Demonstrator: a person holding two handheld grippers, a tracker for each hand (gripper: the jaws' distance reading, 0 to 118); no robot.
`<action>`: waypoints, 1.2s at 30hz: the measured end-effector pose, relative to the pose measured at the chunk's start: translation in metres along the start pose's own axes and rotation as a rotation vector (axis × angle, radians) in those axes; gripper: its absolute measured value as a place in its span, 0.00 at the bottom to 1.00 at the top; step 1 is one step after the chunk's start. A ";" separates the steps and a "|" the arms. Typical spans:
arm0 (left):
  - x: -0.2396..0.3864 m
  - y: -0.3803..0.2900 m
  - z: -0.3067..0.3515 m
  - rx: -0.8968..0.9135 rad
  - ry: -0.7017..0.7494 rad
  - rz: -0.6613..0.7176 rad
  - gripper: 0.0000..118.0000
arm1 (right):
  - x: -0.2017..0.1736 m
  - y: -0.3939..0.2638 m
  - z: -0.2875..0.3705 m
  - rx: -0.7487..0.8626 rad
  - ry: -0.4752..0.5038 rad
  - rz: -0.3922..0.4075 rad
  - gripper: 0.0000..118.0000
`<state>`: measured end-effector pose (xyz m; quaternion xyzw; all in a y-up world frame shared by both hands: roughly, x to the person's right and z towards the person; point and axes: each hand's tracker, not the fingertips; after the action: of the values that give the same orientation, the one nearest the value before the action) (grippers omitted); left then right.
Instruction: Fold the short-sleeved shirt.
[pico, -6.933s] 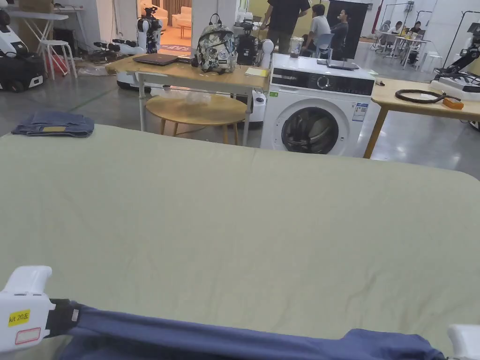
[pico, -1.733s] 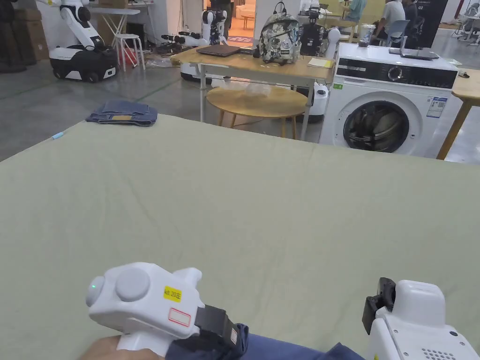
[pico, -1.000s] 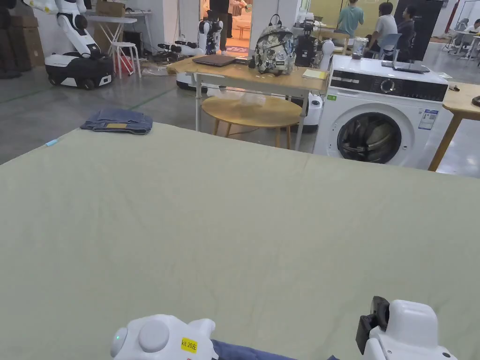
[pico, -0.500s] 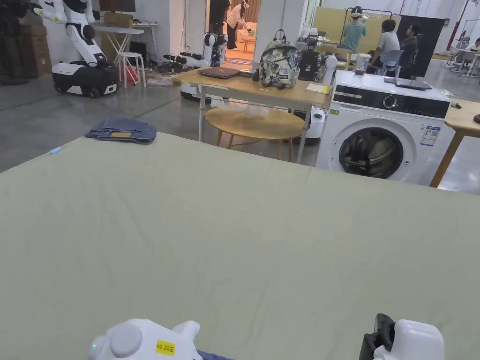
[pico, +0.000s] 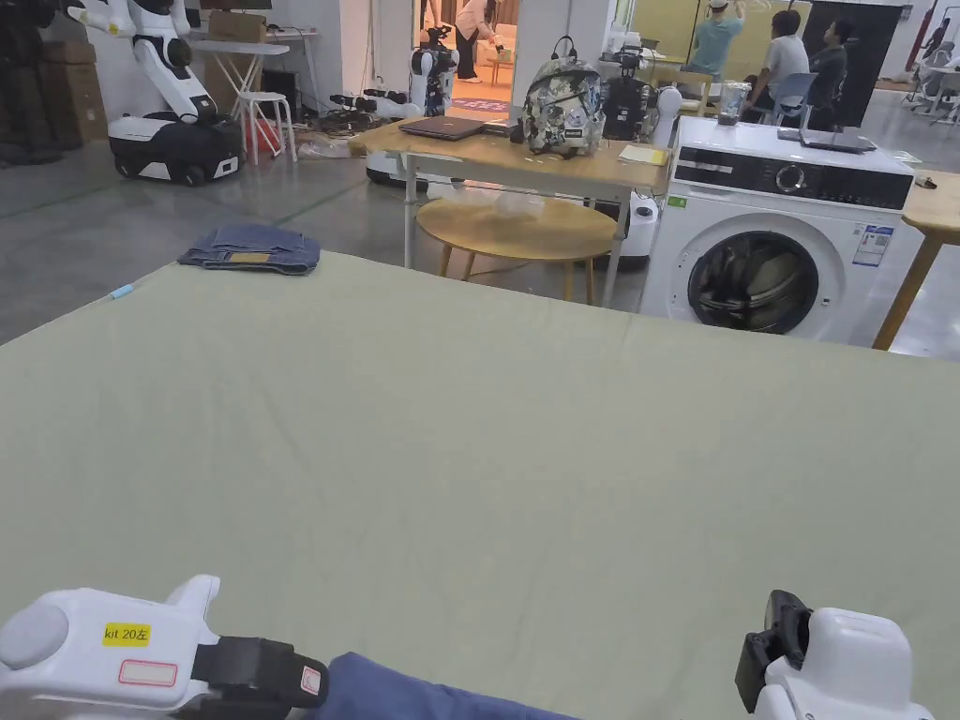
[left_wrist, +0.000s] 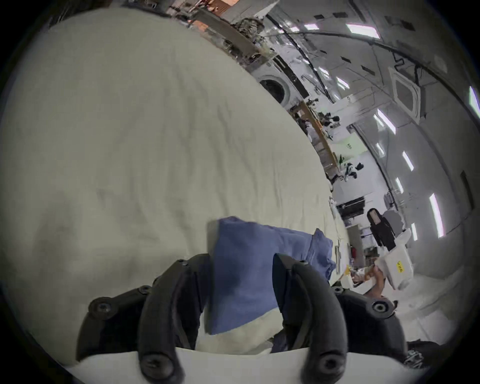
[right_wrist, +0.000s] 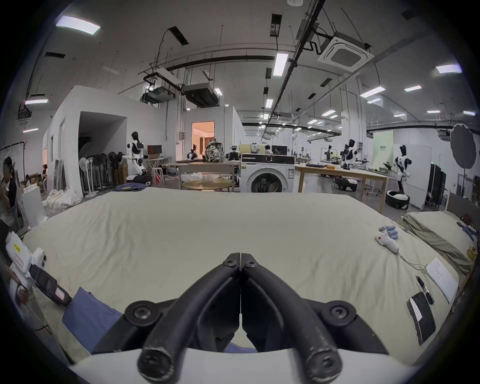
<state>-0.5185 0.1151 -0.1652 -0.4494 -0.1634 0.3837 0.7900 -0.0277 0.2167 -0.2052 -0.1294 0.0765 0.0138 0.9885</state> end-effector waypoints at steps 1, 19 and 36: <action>-0.009 -0.003 -0.004 -0.014 -0.032 0.012 0.41 | 0.000 0.000 0.000 -0.001 0.000 0.001 0.00; -0.023 -0.021 -0.049 0.001 -0.178 0.103 0.08 | -0.002 -0.007 0.006 -0.029 -0.004 0.015 0.00; 0.089 0.009 0.065 0.127 0.140 -0.084 0.08 | 0.009 -0.001 0.006 -0.010 -0.019 0.023 0.00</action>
<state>-0.5037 0.2227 -0.1458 -0.4171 -0.1020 0.3272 0.8418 -0.0179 0.2171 -0.2005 -0.1331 0.0687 0.0270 0.9883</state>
